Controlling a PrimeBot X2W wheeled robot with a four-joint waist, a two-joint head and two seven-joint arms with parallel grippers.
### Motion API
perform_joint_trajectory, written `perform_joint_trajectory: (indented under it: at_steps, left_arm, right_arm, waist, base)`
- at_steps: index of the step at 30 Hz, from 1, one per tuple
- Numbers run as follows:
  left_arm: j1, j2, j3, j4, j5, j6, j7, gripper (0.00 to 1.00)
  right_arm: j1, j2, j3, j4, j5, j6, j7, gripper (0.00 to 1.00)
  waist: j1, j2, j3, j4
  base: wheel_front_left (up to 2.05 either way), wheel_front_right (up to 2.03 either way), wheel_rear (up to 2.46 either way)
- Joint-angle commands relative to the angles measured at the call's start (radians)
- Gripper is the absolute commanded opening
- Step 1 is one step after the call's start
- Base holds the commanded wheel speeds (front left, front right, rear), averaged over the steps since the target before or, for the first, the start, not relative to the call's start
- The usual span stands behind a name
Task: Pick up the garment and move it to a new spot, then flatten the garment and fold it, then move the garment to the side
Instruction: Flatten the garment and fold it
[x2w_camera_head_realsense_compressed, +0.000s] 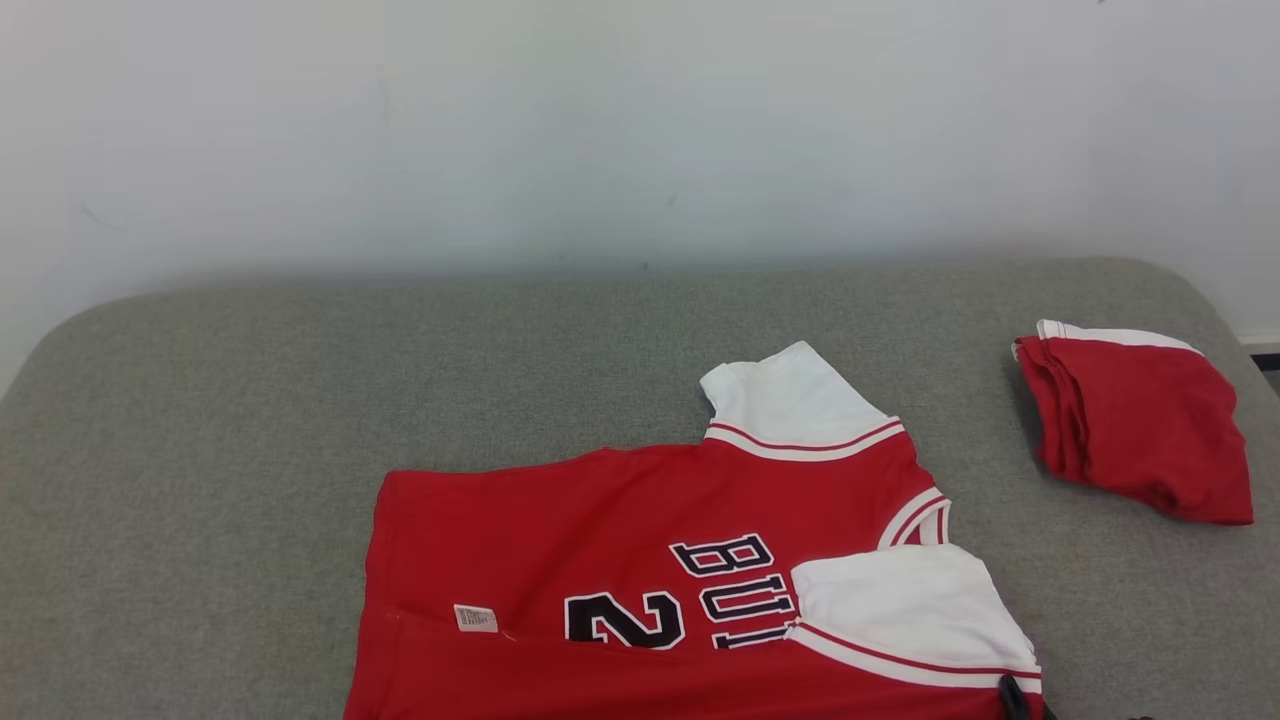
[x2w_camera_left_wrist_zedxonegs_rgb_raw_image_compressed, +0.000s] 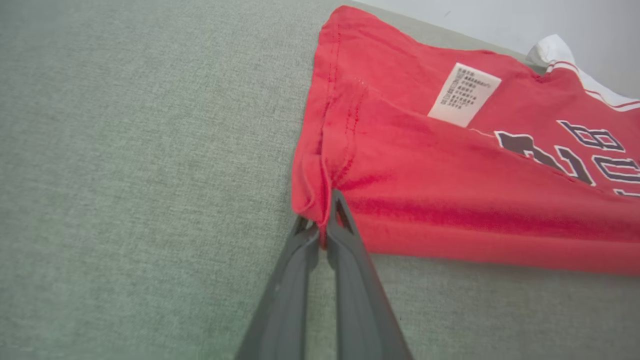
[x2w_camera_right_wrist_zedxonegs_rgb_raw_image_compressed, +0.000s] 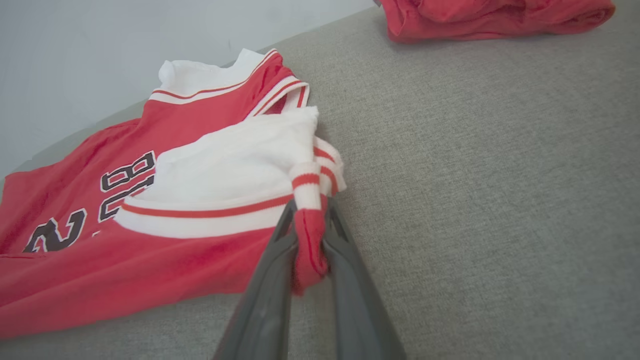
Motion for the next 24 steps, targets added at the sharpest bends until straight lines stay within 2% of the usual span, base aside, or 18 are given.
perform_joint_trajectory:
  at_steps: [1, 2, 3, 4, 11, 16, 24]
  left_arm:
    - [0.008, 0.007, 0.004, 0.006, -0.002, 0.01, -0.003, 0.83]
    - [0.005, 0.007, 0.004, 0.012, -0.004, 0.015, -0.003, 1.0]
    - [-0.002, 0.007, 0.001, 0.016, -0.004, 0.018, -0.003, 1.0]
    - [-0.013, 0.006, -0.001, 0.012, -0.001, 0.017, -0.003, 1.0]
    - [-0.139, 0.004, 0.033, -0.058, 0.056, 0.025, -0.003, 1.0]
    - [-0.334, 0.034, 0.043, 0.008, 0.102, 0.01, -0.003, 1.0]
    - [-0.555, 0.057, -0.004, 0.188, 0.093, -0.002, -0.003, 1.0]
  right_arm:
    - [0.004, -0.006, -0.005, 0.007, 0.006, -0.003, -0.001, 0.08]
    - [0.001, -0.006, -0.006, 0.011, 0.006, -0.003, -0.001, 0.39]
    - [-0.006, -0.009, -0.011, 0.011, 0.004, -0.003, -0.001, 0.39]
    - [-0.017, -0.018, -0.021, 0.006, -0.008, -0.003, -0.001, 1.0]
    - [-0.128, -0.035, -0.076, -0.047, -0.061, -0.003, -0.001, 1.0]
    - [-0.294, -0.05, -0.04, -0.057, -0.107, -0.003, -0.001, 1.0]
    - [-0.502, -0.064, 0.063, -0.015, -0.127, -0.003, 0.011, 1.0]
  waist:
    - [0.0002, 0.0001, 0.013, 0.001]
    - [0.0002, 0.0001, 0.019, 0.0]
    - [0.0002, 0.0001, 0.026, 0.001]
    - [0.0002, 0.0001, 0.035, 0.003]
    - [0.0002, 0.0001, 0.146, 0.029]
    - [0.0002, 0.0001, 0.241, 0.039]
    - [0.0002, 0.0001, 0.319, 0.042]
  base:
    - [0.0, 0.0, 0.0]
    - [0.0, 0.0, 0.0]
    - [0.0, 0.0, 0.0]
    - [0.0, 0.0, 0.0]
    - [0.0, 0.0, 0.0]
    - [0.0, 0.0, 0.0]
    - [0.0, 0.0, 0.0]
